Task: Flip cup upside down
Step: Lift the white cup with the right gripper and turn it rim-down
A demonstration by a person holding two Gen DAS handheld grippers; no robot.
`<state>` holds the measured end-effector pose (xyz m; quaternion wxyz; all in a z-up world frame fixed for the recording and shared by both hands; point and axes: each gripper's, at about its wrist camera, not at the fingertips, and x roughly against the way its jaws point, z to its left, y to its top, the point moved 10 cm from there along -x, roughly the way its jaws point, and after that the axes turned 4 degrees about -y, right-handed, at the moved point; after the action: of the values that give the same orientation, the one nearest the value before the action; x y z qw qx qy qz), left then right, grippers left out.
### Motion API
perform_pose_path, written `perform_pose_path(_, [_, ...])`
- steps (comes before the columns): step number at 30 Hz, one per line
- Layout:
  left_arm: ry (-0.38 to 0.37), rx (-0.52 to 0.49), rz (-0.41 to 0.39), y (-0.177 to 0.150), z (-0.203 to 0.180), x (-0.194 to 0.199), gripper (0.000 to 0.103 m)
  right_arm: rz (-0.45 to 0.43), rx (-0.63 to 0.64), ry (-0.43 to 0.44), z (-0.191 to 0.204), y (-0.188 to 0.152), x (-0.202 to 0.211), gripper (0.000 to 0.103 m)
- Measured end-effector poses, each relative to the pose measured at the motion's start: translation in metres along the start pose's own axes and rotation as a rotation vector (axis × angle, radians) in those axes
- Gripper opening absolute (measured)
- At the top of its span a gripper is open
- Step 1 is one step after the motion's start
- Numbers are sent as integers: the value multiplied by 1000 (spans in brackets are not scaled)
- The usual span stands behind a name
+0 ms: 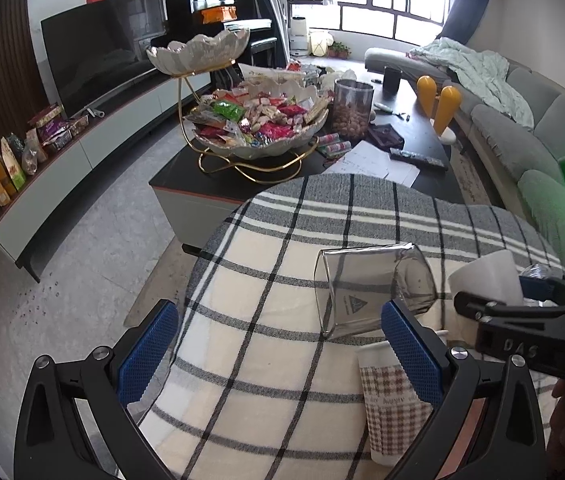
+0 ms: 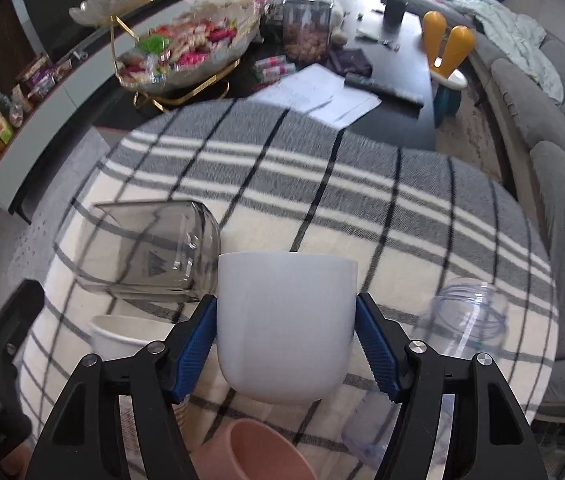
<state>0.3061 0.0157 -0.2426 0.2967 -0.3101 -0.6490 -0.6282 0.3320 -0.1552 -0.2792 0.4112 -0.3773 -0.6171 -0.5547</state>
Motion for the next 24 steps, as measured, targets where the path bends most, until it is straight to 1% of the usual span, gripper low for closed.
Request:
perform_pose_path(3, [4, -3, -32, 4, 2, 24, 103, -40, -11, 1, 1, 1, 28, 68])
perform_pose_path(7, [7, -9, -78, 5, 11, 66, 103, -90, -32, 20, 7, -6, 73, 68])
perform_pose_path(10, [16, -15, -104, -3, 21, 99, 103, -99, -61, 56, 18, -25, 107, 68])
perform_pose_path(13, [25, -15, -115, -21, 34, 128, 103, -78, -95, 92, 32, -55, 124, 68])
perform_pose_path(15, [32, -18, -114, -38, 43, 142, 103, -52, -121, 108, 42, -83, 128, 68])
perform_pose_path(17, [33, -20, -97, -58, 52, 151, 103, -6, -156, 132, 53, -113, 124, 68])
perform_pose_path(19, [29, -19, -79, -77, 59, 157, 103, 30, -186, 136, 60, -141, 117, 68])
perform_pose_path(22, [29, -19, -70, -100, 68, 163, 103, 103, -272, 159, 68, -182, 99, 68])
perform_pose_path(24, [27, -20, -66, -112, 72, 165, 103, 132, -315, 165, 72, -201, 89, 68])
